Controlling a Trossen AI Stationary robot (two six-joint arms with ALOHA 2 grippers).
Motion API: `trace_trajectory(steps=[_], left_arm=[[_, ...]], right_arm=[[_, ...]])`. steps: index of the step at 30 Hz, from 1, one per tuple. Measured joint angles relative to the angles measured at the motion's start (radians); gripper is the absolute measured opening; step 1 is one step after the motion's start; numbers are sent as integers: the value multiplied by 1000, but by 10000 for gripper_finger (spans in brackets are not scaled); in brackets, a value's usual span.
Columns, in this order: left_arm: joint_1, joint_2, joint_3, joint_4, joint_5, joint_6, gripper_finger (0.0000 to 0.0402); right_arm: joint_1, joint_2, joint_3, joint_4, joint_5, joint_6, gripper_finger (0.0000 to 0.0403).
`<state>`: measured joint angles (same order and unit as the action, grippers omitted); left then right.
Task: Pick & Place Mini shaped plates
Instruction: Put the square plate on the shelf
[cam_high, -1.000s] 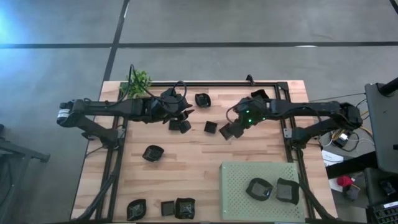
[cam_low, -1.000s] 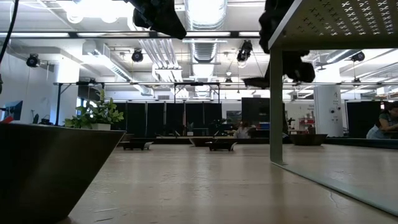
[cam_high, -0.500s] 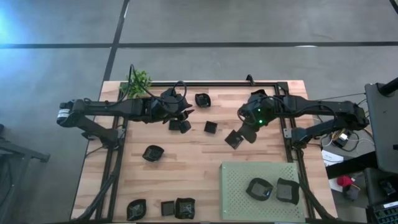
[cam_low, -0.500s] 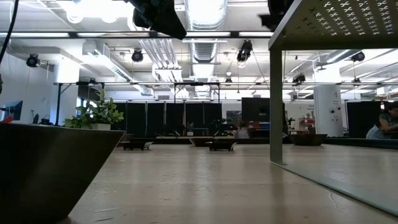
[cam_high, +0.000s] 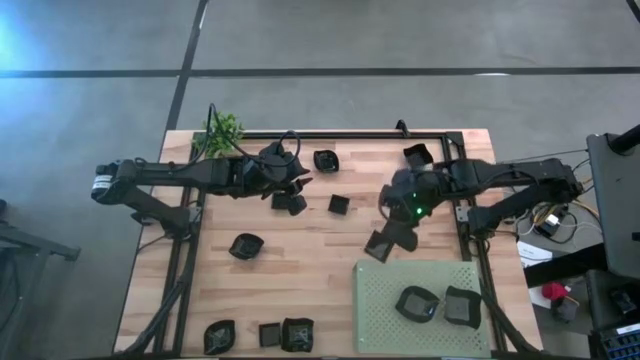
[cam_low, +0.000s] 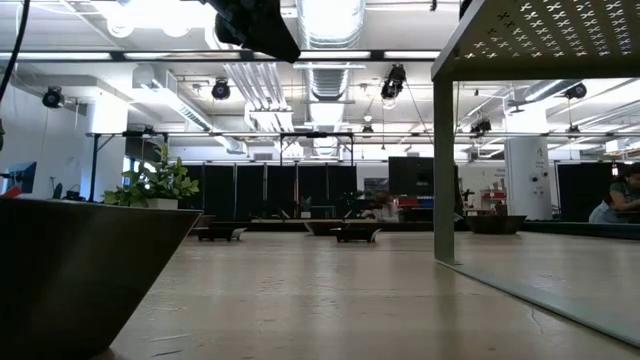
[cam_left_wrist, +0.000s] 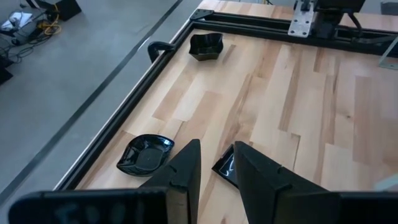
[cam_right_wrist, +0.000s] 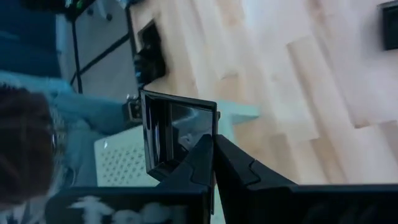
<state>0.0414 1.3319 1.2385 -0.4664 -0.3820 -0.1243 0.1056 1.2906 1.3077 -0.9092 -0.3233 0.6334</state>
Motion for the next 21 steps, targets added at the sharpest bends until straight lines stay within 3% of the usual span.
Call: trace_trajectory(steps=[12, 21], left_arm=[[0, 0, 0, 0, 4, 79, 92], [0, 0, 0, -2, 4, 136, 92]], right_arm=[[181, 157, 39, 13, -22, 140, 8], [202, 273, 42, 47, -28, 139, 8]])
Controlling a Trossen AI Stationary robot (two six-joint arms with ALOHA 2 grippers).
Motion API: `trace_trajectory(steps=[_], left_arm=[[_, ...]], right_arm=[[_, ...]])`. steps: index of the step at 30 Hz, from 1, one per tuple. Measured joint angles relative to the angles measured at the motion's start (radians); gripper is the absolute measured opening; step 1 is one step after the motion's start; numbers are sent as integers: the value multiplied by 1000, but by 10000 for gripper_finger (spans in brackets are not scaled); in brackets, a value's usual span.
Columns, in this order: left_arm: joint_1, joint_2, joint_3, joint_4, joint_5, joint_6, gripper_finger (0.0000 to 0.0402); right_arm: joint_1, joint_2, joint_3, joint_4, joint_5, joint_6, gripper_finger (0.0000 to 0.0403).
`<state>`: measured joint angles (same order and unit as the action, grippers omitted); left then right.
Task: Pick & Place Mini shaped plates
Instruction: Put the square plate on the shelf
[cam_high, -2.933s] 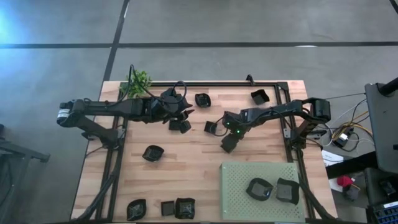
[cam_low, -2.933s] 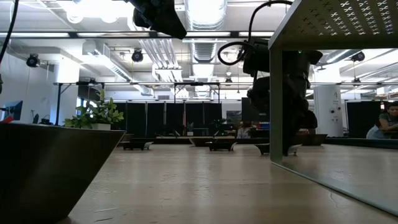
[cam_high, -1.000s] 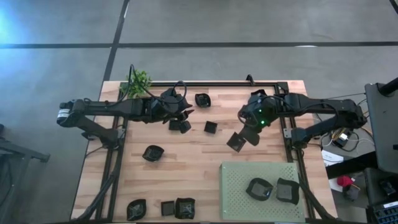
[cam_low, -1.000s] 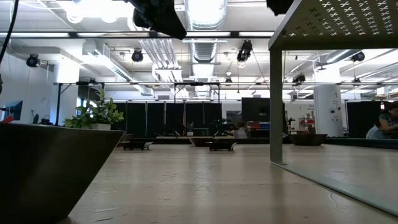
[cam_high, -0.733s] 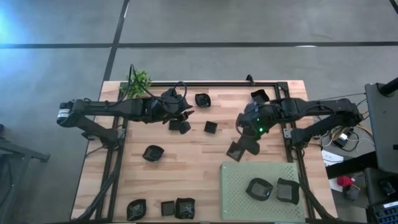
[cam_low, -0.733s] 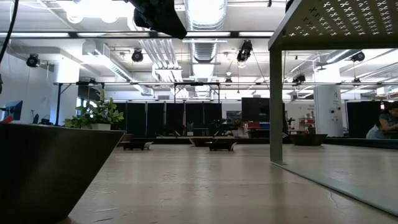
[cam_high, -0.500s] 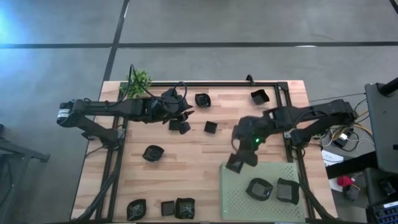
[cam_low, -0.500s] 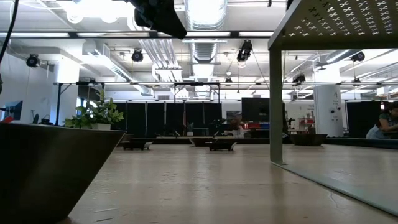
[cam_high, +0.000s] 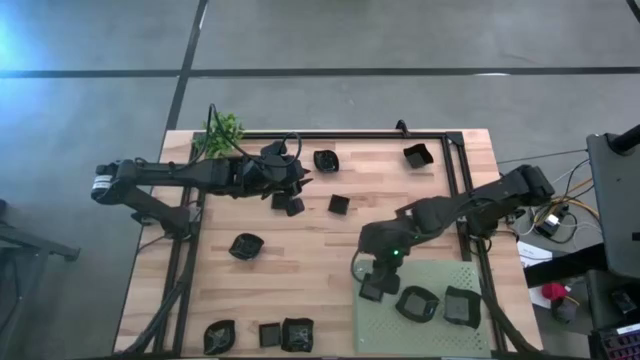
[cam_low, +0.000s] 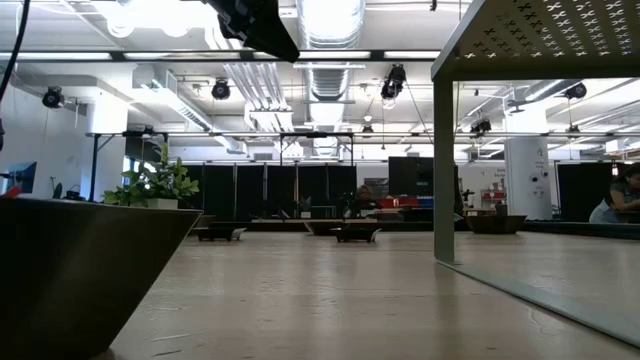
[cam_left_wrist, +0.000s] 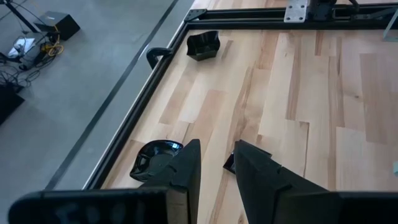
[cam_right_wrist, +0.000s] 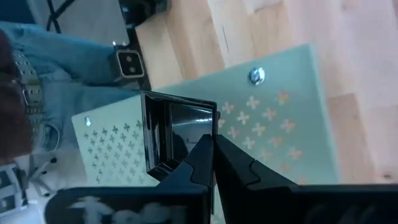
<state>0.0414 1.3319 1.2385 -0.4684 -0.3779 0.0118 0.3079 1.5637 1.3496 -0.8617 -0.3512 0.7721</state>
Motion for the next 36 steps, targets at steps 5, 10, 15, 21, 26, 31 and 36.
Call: trace_trajectory(steps=[5, 10, 15, 21, 26, 31, 36], left_arm=[[0, 0, 0, -4, 0, 8, 92], [0, 0, 0, -6, 5, 12, 92], [0, 0, 0, -9, 22, 12, 92], [0, 0, 0, -13, 22, 12, 92], [0, 0, 0, -12, 22, 12, 92], [0, 0, 0, -12, 22, 11, 92], [0, 0, 0, -12, 22, 11, 92]], right_arm=[[12, 24, 0, 6, -62, 15, 8], [13, 19, 0, 6, -70, 22, 8], [13, 23, -2, 6, -69, 32, 8], [13, 25, -3, 6, -69, 29, 8], [14, 25, -4, 5, -69, 5, 9], [14, 25, -4, 5, -69, -1, 26], [13, 22, -4, 4, -69, -16, 59]])
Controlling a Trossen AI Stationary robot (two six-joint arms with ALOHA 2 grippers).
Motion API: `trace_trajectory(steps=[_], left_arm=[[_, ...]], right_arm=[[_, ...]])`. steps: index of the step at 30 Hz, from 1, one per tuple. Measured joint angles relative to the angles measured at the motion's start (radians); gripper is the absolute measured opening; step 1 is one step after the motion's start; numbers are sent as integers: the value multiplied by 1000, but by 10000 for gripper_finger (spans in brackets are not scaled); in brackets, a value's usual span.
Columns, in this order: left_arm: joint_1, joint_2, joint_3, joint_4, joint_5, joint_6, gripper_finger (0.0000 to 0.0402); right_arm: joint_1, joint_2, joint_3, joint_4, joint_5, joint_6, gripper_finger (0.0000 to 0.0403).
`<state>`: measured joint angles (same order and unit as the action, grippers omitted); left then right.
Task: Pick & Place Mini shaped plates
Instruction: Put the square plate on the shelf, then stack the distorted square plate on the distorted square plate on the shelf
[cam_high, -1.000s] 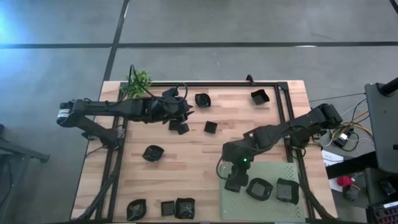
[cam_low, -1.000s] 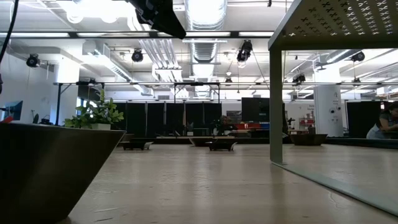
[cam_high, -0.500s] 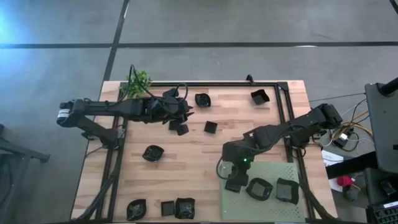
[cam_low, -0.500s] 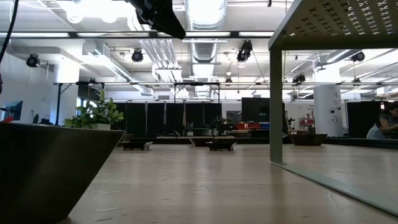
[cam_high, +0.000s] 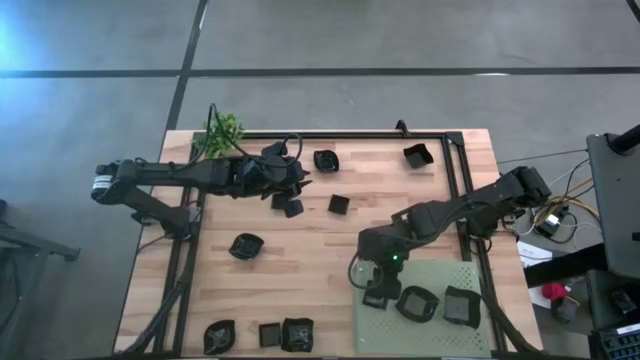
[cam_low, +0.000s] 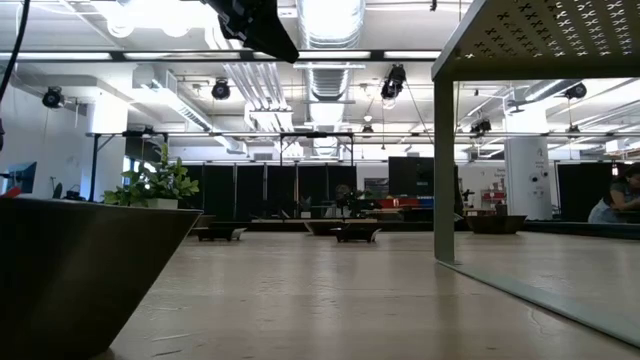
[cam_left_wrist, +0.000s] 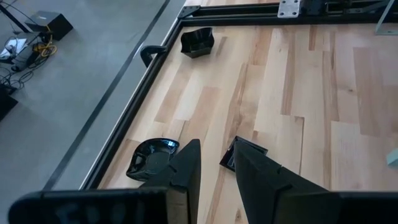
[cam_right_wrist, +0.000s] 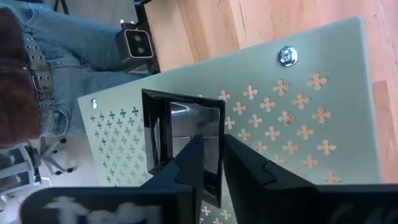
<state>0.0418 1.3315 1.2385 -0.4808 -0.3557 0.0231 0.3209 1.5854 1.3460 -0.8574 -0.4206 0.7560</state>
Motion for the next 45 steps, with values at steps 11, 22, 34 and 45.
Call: trace_trajectory(steps=[11, 22, 34, 45], left_arm=[[0, 0, 0, 0, 0, -2, 92], [0, -1, 0, 0, 0, -4, 92], [0, -1, 0, 0, 0, -31, 92], [0, -1, 0, 1, 0, -73, 92]], right_arm=[[-5, -50, 3, -26, -7, 0, 87], [-46, -205, 8, -25, 47, -2, 69], [-128, -413, 8, -39, 558, -32, 66], [-389, -446, -42, -345, 624, 104, 63]])
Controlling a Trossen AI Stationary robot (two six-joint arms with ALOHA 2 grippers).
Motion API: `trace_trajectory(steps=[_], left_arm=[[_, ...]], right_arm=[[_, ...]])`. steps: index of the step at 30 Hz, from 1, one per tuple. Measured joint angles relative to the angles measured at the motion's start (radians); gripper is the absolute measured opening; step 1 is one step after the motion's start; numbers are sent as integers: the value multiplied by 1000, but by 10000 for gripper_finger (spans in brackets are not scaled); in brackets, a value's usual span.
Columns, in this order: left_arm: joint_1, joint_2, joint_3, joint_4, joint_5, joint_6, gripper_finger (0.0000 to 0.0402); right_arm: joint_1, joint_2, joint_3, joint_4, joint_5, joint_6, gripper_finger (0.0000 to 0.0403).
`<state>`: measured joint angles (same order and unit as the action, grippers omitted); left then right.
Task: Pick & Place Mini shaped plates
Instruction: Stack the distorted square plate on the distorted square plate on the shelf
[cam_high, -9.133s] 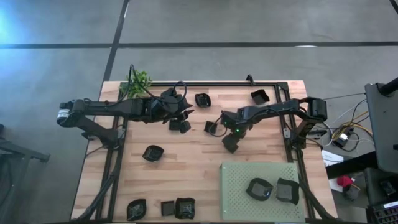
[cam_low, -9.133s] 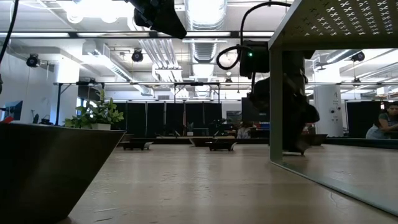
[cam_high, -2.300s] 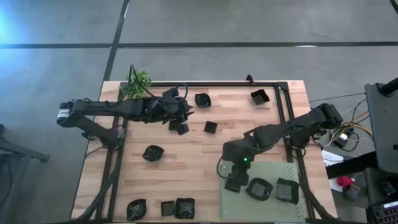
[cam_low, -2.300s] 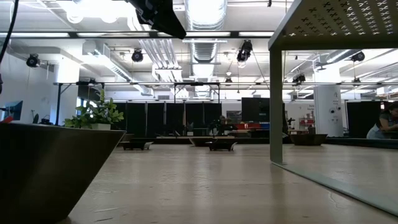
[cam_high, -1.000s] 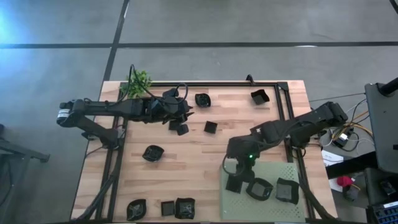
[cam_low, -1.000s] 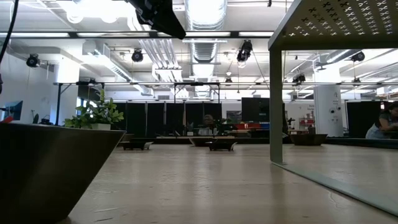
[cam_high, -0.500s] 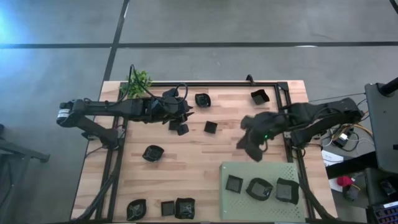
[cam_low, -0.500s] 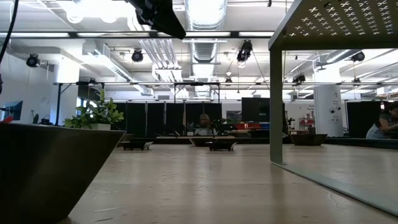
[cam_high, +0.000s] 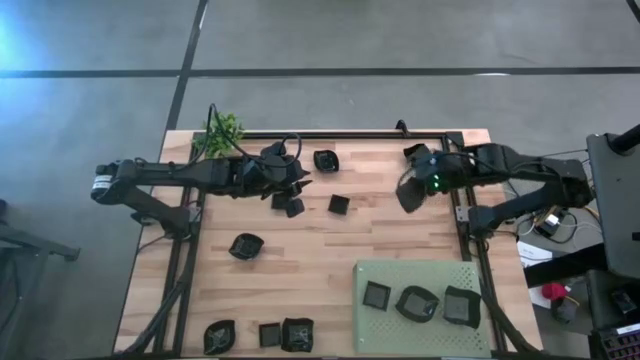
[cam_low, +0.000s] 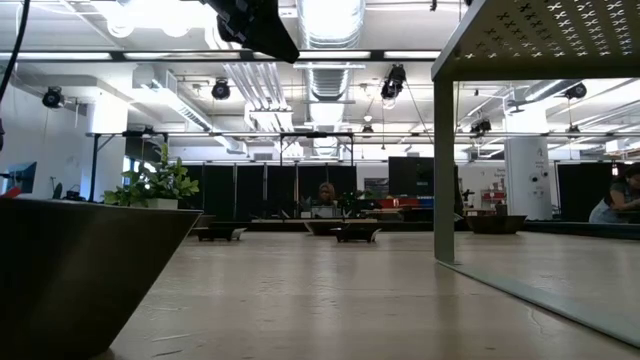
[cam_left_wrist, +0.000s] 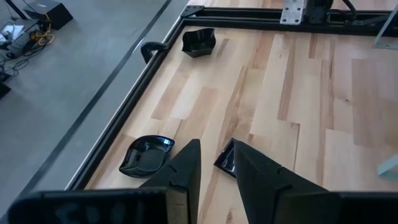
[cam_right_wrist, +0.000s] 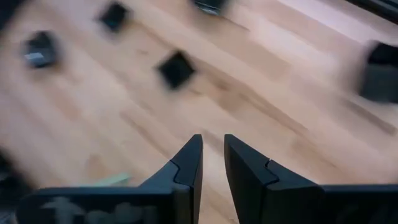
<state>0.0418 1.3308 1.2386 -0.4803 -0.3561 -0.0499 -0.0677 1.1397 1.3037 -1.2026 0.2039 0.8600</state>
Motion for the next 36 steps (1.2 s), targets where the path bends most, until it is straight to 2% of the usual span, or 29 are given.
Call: trace_trajectory(steps=[10, 17, 22, 31, 36], left_arm=[[0, 0, 0, 0, 0, -12, 92], [0, 0, 0, 0, 0, -36, 92], [0, 0, 0, 0, 0, -37, 92], [2, 0, 0, 0, -1, -41, 92], [2, 0, 0, 0, -3, -41, 92]], right_arm=[[-330, 1, -116, -24, -153, -59, 65], [-547, 2, -263, 109, -197, -123, 66], [-615, 2, -361, 281, -259, -136, 66], [-697, 3, -495, 453, -257, -142, 66], [-706, 3, -591, 588, -244, -158, 66]])
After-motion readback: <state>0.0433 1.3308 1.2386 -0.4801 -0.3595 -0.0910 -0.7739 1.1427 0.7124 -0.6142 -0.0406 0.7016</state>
